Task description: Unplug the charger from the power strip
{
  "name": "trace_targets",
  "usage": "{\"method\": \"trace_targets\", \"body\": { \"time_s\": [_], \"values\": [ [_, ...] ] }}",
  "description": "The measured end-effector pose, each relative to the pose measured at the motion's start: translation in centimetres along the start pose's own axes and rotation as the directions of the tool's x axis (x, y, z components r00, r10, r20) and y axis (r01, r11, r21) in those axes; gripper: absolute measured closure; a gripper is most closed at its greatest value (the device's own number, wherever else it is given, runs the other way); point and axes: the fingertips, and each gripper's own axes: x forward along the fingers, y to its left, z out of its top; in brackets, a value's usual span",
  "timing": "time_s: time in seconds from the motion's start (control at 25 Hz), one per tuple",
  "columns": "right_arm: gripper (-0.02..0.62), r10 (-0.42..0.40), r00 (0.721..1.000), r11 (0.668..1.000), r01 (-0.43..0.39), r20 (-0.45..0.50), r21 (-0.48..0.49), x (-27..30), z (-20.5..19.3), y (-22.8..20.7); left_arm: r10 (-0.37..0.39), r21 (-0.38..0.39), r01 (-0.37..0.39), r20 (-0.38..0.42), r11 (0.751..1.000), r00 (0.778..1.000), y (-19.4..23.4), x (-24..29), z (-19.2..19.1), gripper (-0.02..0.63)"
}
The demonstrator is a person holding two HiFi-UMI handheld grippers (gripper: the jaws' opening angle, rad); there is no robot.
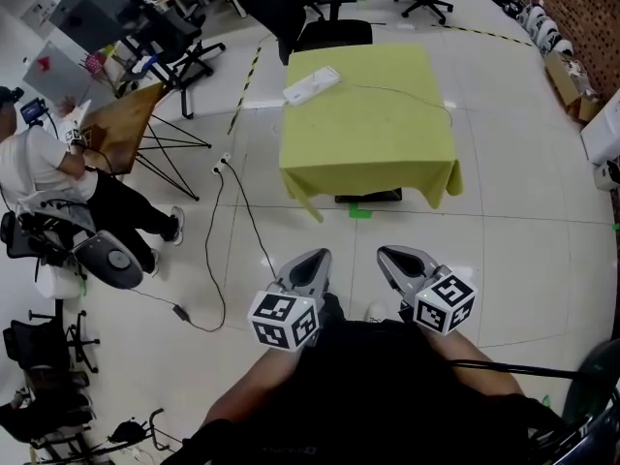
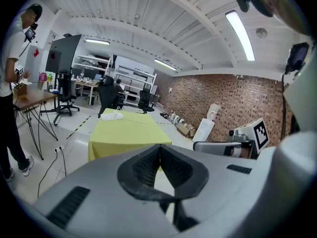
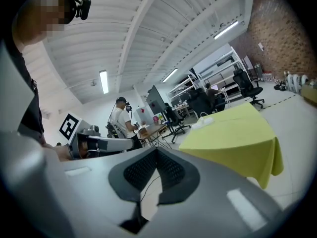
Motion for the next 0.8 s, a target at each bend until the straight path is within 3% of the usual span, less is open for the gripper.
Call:
{"method": "trace_targets", "body": {
  "time_s": [0.32,0.8],
  "values": [
    [0.592,-0.038,0.999,0.998,0.038,-0.017,-0.047,4.3,2.0,-2.4,-0.031,0.013,0.031,-0.019,0.999,0.999,3.8,3.6,2.1,0.600],
    [0.592,-0.142,0.990,0.984,0.139,-0.020,-0.111,14.8,8.1,-5.1,-0.115,0.047,0.113,0.043,0.992,0.992,14.3,9.1,11.0,0.600]
  ]
}}
